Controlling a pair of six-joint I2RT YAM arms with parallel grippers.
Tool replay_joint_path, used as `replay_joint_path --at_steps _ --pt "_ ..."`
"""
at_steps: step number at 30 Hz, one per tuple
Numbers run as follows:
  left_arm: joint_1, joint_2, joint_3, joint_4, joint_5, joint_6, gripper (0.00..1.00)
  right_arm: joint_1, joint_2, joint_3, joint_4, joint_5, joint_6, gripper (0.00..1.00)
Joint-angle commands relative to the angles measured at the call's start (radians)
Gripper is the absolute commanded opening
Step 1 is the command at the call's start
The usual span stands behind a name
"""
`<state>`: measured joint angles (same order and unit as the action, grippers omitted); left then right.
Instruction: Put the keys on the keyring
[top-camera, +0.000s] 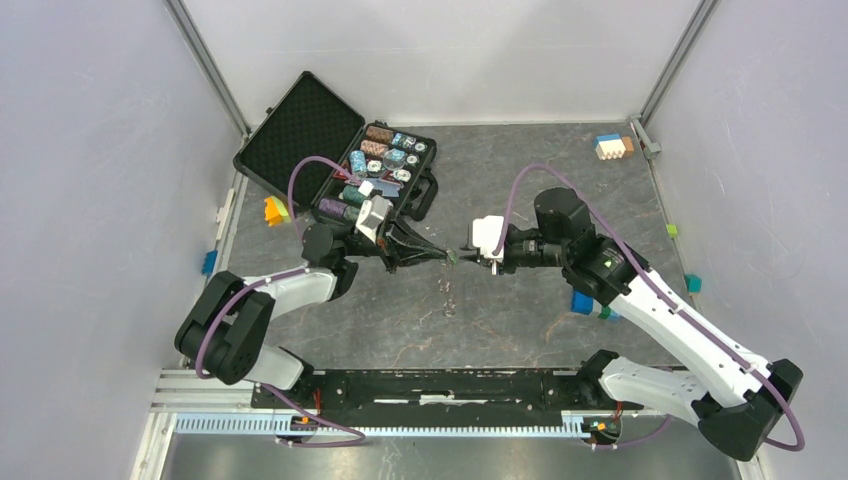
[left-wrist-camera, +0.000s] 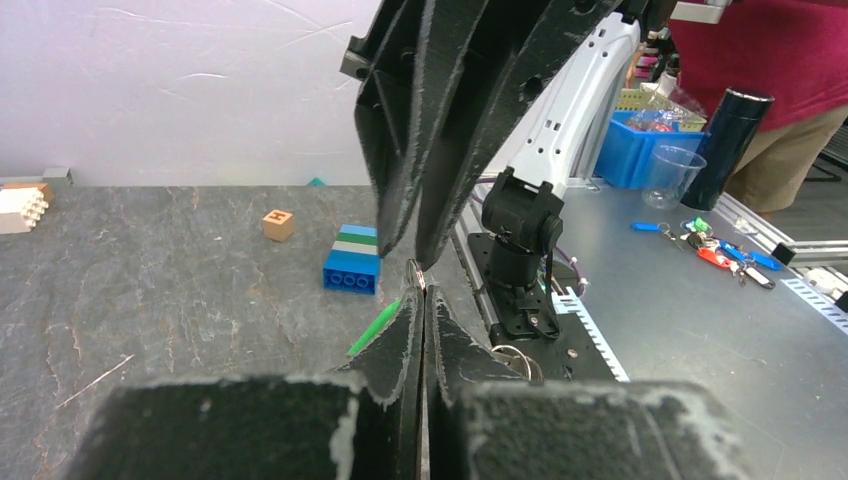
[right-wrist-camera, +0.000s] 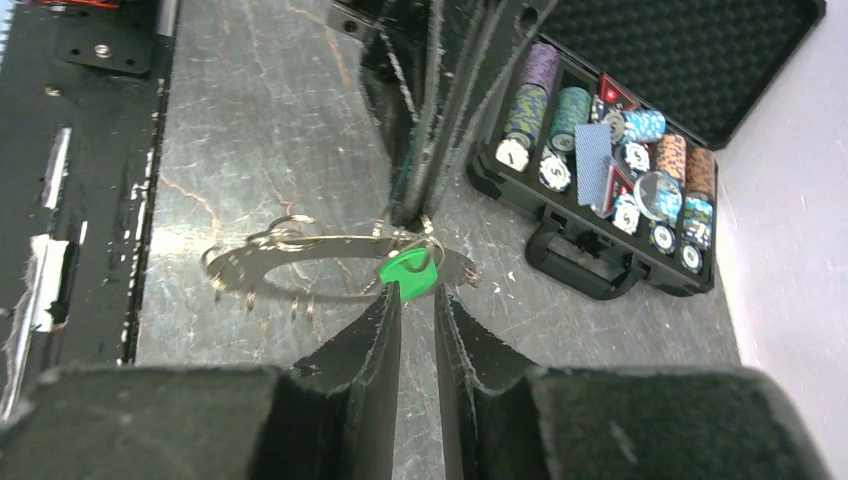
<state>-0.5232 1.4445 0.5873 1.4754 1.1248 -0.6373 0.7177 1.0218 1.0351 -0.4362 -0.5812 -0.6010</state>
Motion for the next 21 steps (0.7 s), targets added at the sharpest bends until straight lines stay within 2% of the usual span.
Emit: replay_joint_path --at_steps 1,9,17,21 --pt "0.008 -0.019 0.016 0.049 -0.041 0.011 0.02 -0.004 -0.011 0.075 -0.092 -0.156 -0.080 0.23" --pt "0.008 -0.012 0.025 0.042 -0.043 0.013 0.02 -0.002 0.071 0.062 -0.107 -0.277 -0.081 0.20" --pt "0.008 -0.023 0.024 0.042 -0.041 0.011 0.02 -0.002 0.105 0.054 -0.056 -0.161 -0.031 0.19" --pt "0.006 -0.028 0.023 0.042 -0.037 0.010 0.02 -0.002 0.109 0.050 -0.028 -0.100 -0.004 0.24"
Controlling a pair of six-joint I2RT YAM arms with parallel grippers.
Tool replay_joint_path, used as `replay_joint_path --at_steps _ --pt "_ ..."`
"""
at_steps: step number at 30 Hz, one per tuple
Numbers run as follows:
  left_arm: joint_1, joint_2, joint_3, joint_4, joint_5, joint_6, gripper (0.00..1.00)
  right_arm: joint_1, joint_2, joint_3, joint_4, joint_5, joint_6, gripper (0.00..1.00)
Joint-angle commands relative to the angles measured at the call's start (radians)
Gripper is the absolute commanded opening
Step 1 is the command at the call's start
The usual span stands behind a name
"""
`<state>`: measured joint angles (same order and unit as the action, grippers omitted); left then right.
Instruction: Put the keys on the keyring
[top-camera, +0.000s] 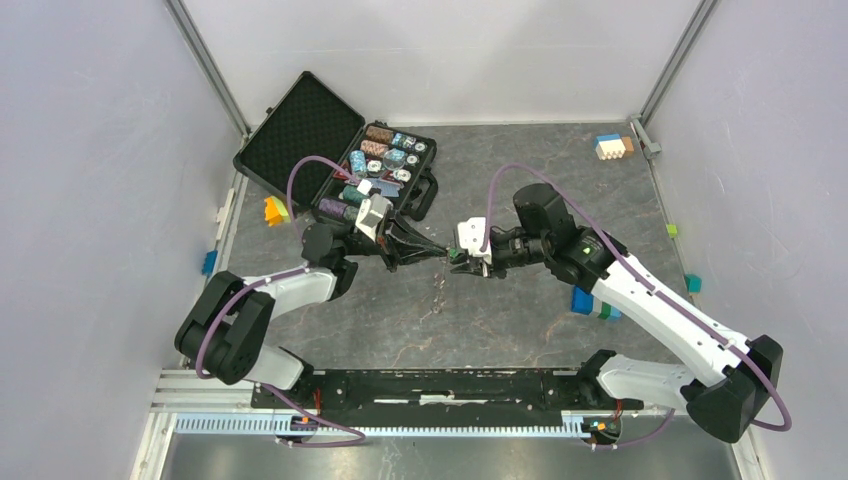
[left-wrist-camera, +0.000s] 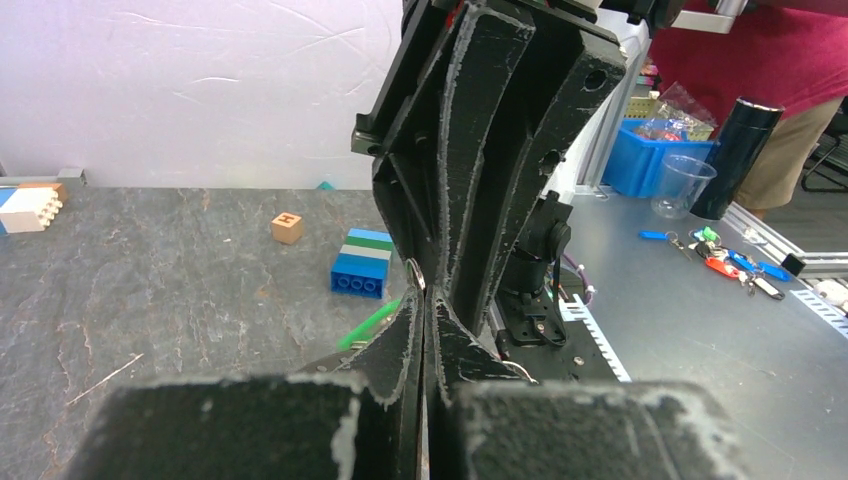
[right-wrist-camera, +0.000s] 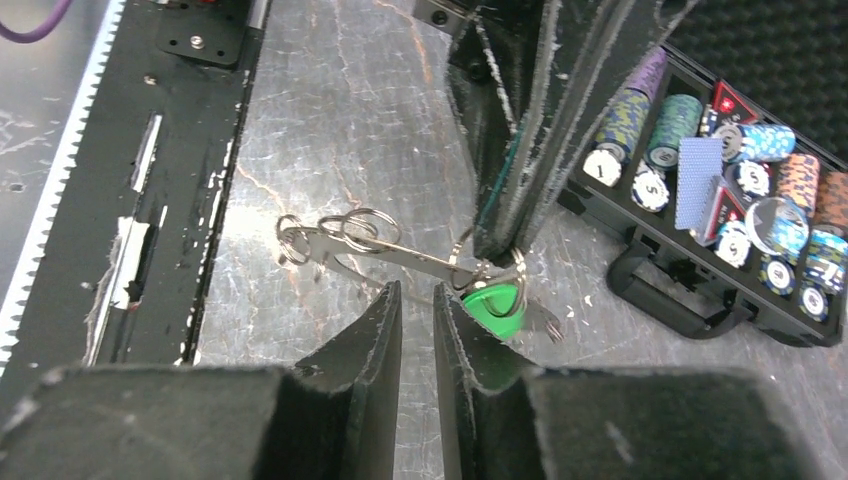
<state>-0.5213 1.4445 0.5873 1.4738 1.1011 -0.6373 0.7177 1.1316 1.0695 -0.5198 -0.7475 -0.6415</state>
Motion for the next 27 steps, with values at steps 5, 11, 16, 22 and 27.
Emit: replay_joint_path --at_steps 5,11,16,22,27 --pt "0.001 -0.032 0.020 0.044 -0.008 0.008 0.02 -0.003 0.004 0.009 0.082 0.101 0.058 0.27" --pt "0.000 -0.032 0.018 0.044 -0.006 0.011 0.02 -0.004 0.000 0.012 0.090 0.109 0.067 0.27" --pt "-0.002 -0.028 0.018 0.043 -0.004 0.013 0.02 -0.002 0.006 0.013 0.097 0.090 0.077 0.27" --pt "-0.006 -0.025 0.017 0.043 -0.003 0.016 0.02 -0.003 0.018 0.003 0.132 0.080 0.107 0.26" --pt "-0.006 -0.022 0.017 0.043 0.003 0.018 0.02 -0.003 0.020 0.001 0.152 0.083 0.124 0.25"
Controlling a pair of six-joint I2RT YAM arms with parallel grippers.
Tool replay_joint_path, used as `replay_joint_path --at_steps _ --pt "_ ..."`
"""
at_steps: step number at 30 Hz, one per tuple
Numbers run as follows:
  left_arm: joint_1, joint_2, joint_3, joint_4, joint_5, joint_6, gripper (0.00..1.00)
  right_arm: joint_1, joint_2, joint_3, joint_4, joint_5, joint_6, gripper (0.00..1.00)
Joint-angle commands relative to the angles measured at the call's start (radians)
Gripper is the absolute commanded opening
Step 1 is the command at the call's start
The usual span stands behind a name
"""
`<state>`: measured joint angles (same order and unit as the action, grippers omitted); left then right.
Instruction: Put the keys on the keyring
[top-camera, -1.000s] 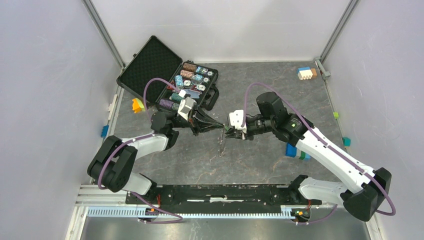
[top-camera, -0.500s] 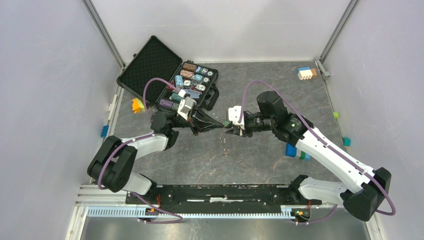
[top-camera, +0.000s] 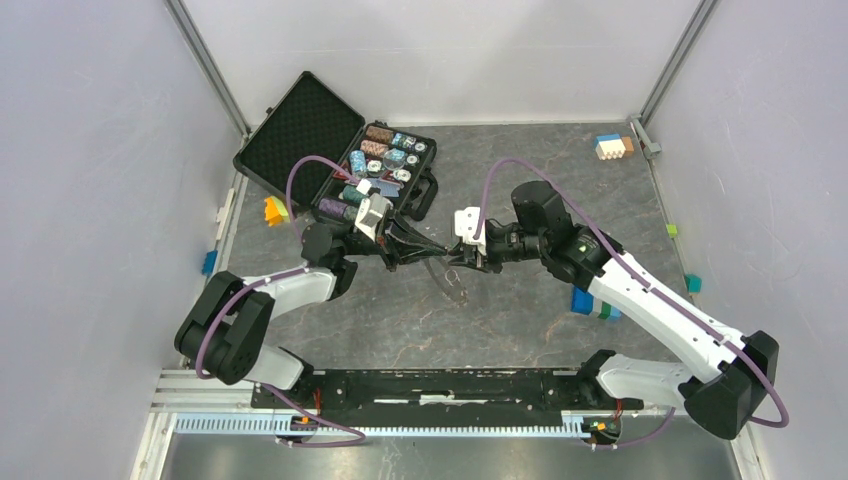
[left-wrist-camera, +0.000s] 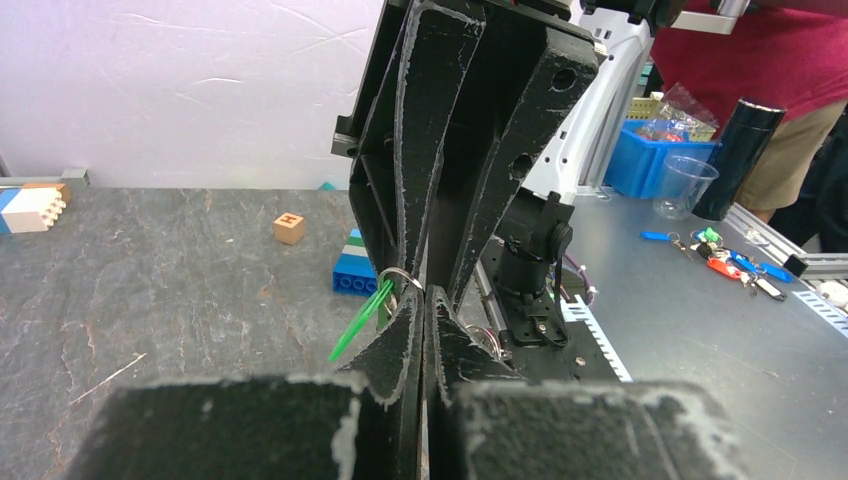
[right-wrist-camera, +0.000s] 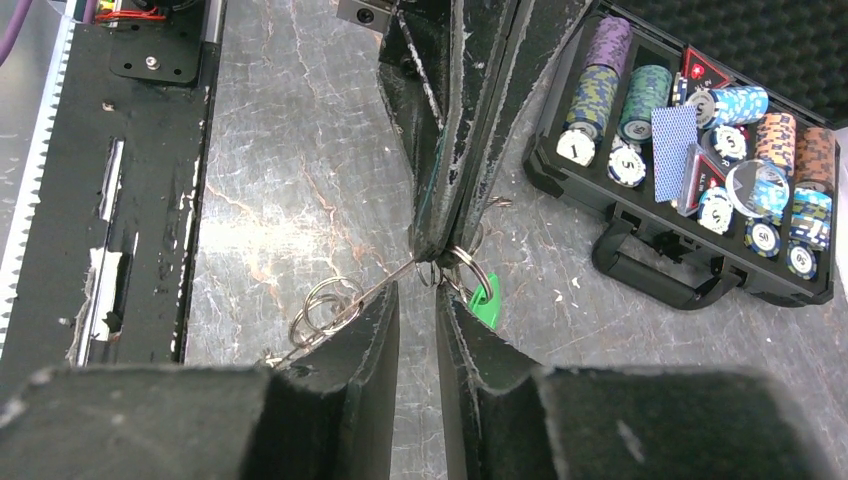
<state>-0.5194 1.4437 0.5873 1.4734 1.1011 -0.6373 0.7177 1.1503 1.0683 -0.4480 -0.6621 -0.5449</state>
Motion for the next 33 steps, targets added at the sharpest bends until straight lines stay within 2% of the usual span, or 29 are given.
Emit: replay_joint_path --at_steps 1,7,18,23,33 --pt "-0.007 -0.021 0.016 0.044 0.005 0.018 0.02 -0.004 -0.002 0.001 0.085 0.003 0.029 0.25" --pt "-0.008 -0.019 0.014 0.044 0.005 0.021 0.02 -0.004 -0.021 -0.007 0.096 -0.005 0.030 0.25" --pt "-0.009 -0.018 0.017 0.044 0.002 0.022 0.02 -0.004 -0.018 -0.028 0.096 -0.042 0.017 0.10" --pt "-0.009 -0.017 0.015 0.045 0.002 0.021 0.02 -0.003 -0.018 -0.026 0.106 -0.036 0.029 0.10" --pt "-0.008 -0.015 0.013 0.048 -0.004 0.021 0.02 -0.004 -0.014 -0.024 0.145 -0.033 0.048 0.18"
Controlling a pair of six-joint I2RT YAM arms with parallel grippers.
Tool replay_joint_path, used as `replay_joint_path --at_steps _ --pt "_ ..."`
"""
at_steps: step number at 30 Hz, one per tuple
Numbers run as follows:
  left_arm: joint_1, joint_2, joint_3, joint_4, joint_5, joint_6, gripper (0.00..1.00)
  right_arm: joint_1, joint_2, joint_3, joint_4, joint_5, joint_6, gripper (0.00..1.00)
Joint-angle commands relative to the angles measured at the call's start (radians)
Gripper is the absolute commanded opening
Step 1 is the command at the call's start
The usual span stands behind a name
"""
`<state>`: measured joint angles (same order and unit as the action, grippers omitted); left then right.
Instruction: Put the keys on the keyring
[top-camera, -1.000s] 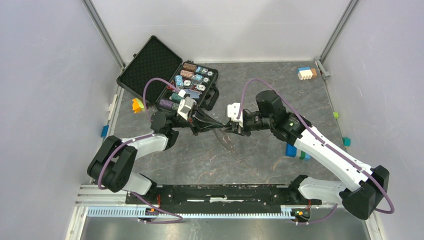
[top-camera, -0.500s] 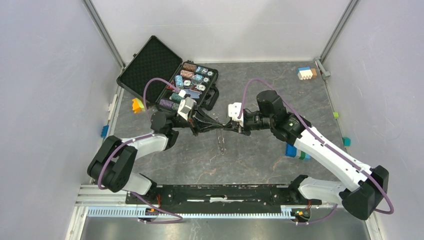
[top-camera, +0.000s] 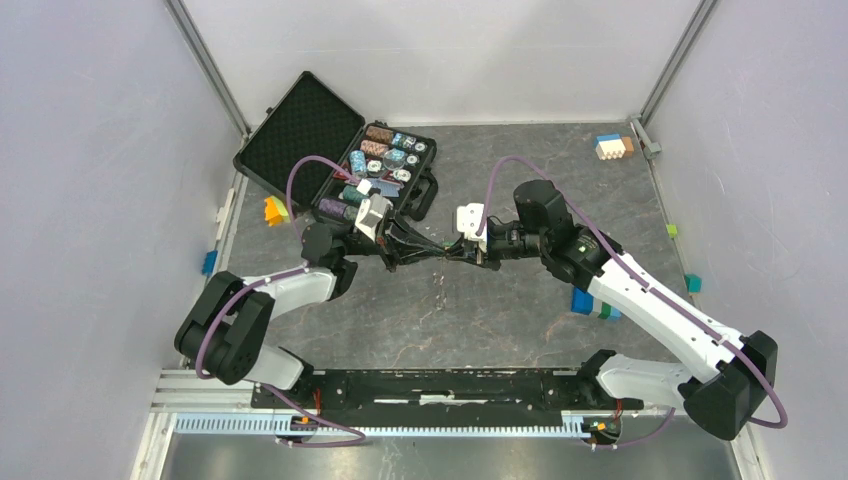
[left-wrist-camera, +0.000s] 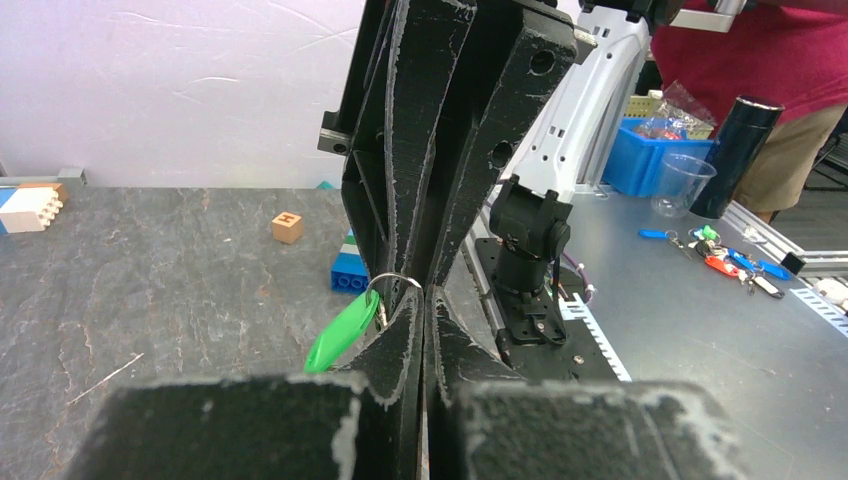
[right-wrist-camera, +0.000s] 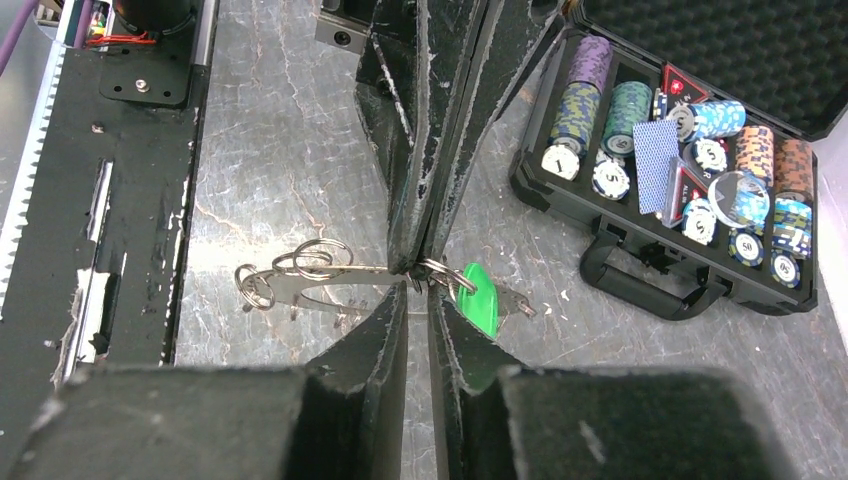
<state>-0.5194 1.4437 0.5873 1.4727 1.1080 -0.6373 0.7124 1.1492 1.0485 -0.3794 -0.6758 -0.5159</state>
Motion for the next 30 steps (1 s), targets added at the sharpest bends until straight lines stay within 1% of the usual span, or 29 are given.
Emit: replay_joint_path --at_steps 1,8,13,20,30 --pt "-0.008 -0.016 0.012 0.053 -0.012 0.017 0.02 0.001 -0.010 -0.006 0.079 -0.022 0.018 0.18" --pt "-0.008 -0.019 0.011 0.055 -0.013 0.018 0.02 0.002 -0.012 -0.023 0.085 -0.060 0.012 0.19" --pt "-0.007 -0.019 0.010 0.055 -0.014 0.017 0.02 0.002 -0.018 -0.039 0.097 -0.069 0.002 0.10" --pt "-0.005 -0.022 0.009 0.056 -0.014 0.020 0.02 0.001 -0.053 -0.058 0.097 -0.030 -0.016 0.00" --pt "0.005 -0.015 0.008 0.057 -0.032 0.025 0.02 -0.013 -0.109 -0.091 0.106 0.012 -0.042 0.00"
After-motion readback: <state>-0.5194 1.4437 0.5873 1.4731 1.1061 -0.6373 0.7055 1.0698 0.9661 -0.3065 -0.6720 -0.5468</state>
